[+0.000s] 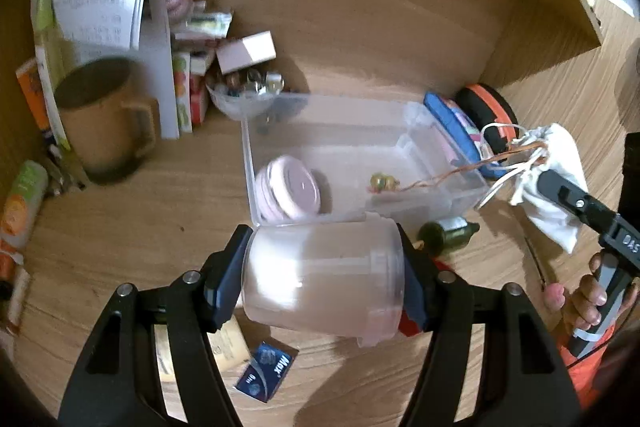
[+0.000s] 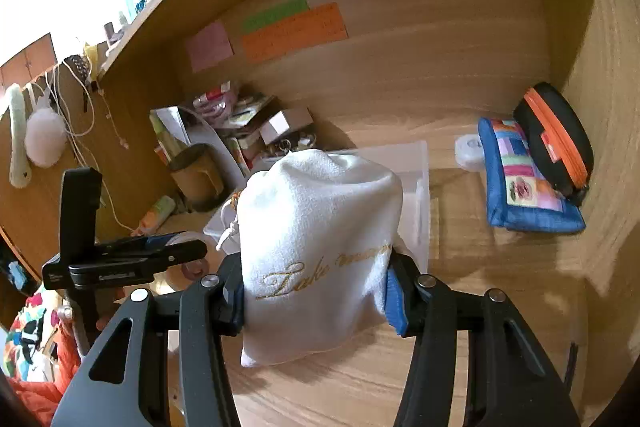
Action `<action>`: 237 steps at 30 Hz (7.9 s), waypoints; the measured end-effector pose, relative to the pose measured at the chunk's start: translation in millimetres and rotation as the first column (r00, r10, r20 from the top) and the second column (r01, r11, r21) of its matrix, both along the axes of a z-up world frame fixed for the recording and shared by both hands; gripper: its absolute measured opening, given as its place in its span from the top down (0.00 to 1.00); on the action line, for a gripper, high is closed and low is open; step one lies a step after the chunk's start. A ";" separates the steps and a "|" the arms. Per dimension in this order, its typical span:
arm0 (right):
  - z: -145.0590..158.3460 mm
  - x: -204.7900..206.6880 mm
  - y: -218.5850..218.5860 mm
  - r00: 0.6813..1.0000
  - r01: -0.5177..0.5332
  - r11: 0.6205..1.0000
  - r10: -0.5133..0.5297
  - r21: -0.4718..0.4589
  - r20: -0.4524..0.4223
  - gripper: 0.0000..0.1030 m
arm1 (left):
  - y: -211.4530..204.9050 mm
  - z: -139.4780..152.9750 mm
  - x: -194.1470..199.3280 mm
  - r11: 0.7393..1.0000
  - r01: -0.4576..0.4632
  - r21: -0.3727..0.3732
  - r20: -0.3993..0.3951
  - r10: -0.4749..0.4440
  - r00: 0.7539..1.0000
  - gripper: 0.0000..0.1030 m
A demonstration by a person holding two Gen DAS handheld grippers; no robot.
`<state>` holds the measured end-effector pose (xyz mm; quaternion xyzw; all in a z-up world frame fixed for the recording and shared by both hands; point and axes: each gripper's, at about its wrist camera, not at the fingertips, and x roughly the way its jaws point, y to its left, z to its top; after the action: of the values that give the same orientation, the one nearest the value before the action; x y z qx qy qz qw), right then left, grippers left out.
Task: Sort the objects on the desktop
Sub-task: 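Carry the white jar with the left tool over the bin while the right tool carries the cloth bag, then open the left tool to drop the white jar in the bin while the right tool releases the bag, then move the left tool to the cream lotion bottle while the right tool grasps the red pouch, then close the left tool around the cream lotion bottle, then lift the lotion bottle with the left tool toward the bin while the right tool carries the red pouch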
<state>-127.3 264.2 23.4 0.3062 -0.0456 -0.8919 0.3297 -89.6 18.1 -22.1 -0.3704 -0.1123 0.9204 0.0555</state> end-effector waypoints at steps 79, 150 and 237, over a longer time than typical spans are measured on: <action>-62.4 -116.7 -85.3 0.998 0.014 0.933 -0.032 0.359 0.044 0.27 | 16.4 -25.4 -159.2 0.981 0.095 -0.172 0.135 -0.072 0.988 0.30; -81.2 32.8 -67.1 0.992 -0.007 0.959 -0.029 0.284 0.121 0.13 | -68.0 -79.0 67.4 0.956 0.007 -0.293 0.157 0.041 0.987 0.02; -40.2 -2.6 -94.1 0.993 -0.116 0.984 0.113 0.137 0.027 0.86 | -94.0 -36.7 -15.7 0.992 -0.052 -0.116 0.115 0.065 0.991 0.75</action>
<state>-129.9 170.1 -16.9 0.3391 0.0308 -0.8695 0.3579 -105.3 -76.0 -58.8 -0.4233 -0.0740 0.9030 0.0006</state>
